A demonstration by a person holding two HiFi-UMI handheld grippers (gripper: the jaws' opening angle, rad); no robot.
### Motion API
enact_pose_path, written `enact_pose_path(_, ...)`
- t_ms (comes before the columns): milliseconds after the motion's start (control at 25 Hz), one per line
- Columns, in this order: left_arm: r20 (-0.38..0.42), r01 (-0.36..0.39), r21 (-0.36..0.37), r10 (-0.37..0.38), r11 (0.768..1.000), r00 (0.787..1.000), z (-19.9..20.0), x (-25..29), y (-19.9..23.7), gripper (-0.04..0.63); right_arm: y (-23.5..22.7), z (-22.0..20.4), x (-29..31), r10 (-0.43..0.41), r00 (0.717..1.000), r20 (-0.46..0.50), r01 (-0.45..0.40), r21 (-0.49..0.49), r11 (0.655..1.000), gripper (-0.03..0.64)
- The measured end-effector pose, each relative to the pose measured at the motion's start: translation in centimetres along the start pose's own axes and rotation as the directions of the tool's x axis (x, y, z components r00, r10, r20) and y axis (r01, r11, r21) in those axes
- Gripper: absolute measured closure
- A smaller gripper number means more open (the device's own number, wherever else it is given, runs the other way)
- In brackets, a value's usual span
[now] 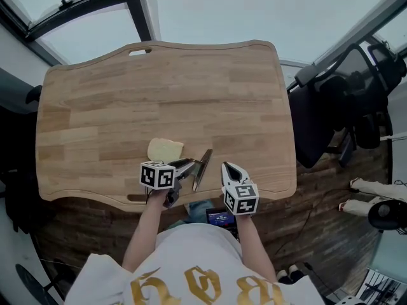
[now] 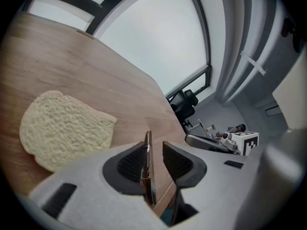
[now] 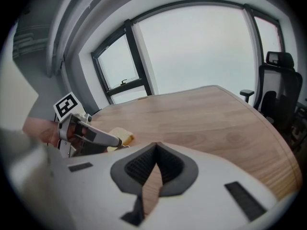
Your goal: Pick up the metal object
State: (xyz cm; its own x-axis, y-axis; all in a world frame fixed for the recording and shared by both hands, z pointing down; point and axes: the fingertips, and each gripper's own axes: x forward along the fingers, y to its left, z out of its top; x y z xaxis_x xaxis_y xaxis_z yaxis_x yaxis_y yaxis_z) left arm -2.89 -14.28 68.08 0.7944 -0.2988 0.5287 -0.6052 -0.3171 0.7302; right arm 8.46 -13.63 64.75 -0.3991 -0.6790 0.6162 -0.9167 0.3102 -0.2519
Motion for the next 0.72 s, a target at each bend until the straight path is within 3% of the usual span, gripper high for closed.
enact_pose_path(600, -0.112, 0.007, -0.036, -0.011, 0.999, 0.994, -1.7, 2.1, 0.8, 0.48, -1.1, -0.8, 1.3, 0.0, 0.999, -0.048, 0.001, 0.015, 1.0, 0.606)
enact_pose_path(720, -0.117, -0.012, -0.022, 0.01, 1.0, 0.993, -1.6, 2.1, 1.0, 0.525, -1.3, -0.9, 1.4, 0.002, 0.998, -0.056, -0.001, 0.018, 1.0, 0.606)
